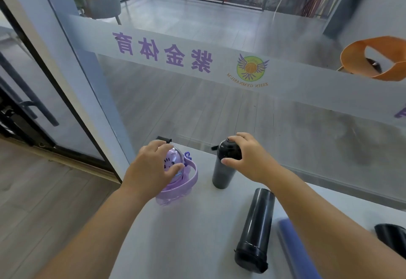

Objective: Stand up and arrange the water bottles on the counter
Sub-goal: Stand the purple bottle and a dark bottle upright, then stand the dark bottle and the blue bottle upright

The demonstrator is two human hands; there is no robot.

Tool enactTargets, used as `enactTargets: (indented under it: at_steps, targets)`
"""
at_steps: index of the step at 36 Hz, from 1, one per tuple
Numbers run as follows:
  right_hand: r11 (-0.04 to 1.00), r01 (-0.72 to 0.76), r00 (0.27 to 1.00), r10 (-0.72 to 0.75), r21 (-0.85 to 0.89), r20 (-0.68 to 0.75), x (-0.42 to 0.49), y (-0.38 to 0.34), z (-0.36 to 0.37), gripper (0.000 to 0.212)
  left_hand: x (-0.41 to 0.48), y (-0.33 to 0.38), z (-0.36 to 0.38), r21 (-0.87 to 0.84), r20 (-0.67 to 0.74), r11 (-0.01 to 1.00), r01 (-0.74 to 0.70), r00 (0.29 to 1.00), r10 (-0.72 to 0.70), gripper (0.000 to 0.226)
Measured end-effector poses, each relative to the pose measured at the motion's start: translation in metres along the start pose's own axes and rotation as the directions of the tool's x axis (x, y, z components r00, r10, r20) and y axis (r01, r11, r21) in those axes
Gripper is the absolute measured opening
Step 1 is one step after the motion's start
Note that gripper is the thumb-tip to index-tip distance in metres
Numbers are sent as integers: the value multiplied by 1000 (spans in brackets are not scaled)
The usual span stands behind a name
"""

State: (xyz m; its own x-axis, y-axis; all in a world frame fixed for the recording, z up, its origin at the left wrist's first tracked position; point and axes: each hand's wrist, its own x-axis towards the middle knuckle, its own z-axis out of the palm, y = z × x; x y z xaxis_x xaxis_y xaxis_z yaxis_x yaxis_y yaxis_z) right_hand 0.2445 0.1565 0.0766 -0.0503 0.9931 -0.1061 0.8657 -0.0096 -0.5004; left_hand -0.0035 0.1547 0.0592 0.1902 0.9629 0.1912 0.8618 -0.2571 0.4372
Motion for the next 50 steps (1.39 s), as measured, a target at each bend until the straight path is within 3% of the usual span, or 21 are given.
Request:
enactTargets:
  at_steps: [5, 9, 12, 17, 23, 28, 32, 36, 42, 46, 50]
  targets:
    - [999, 42, 990, -38, 29, -135, -28, 13, -10, 50, -14, 23, -3, -26, -127, 982, -187, 975, 183, 18]
    - [999, 0, 988, 8, 47, -154, -64, 29, -13, 42, -37, 50, 5, -135, -169, 966, -222, 966, 198, 13]
    - [998, -51, 987, 57, 41, -152, -94, 45, -9, 38, -55, 63, 21, -219, -73, 948, -230, 973, 219, 16]
    - [984, -171, 980, 175, 46, -92, -145, 69, 5, 34, -84, 75, 60, -245, 204, 965, -97, 967, 150, 22]
    - [937, -342, 934, 347, 64, -88, -200, 100, 23, 39, -107, 90, 102, -212, 531, 974, 80, 846, 46, 43]
    - [894, -449, 886, 445, -4, -131, -234, 125, 41, 50, -117, 110, 132, -137, 655, 980, 148, 755, -23, 71]
    - [824, -564, 826, 562, -48, -54, -251, 139, 53, 64, -124, 125, 147, -131, 701, 969, 208, 711, -58, 75]
    - [765, -643, 766, 642, 28, 46, -261, 145, 64, 79, -129, 137, 152, -167, 687, 950, 265, 723, -80, 65]
    - [741, -663, 748, 660, 109, 68, -260, 147, 75, 86, -131, 136, 144, -211, 623, 915, 344, 769, -145, 71]
    - [739, -665, 747, 661, 105, 78, -257, 148, 75, 87, -126, 131, 125, -320, 512, 885, 338, 848, -139, 60]
    - [741, -664, 747, 663, 102, 49, -253, 147, 76, 83, -115, 130, 100, -380, 363, 890, 253, 925, -108, 64]
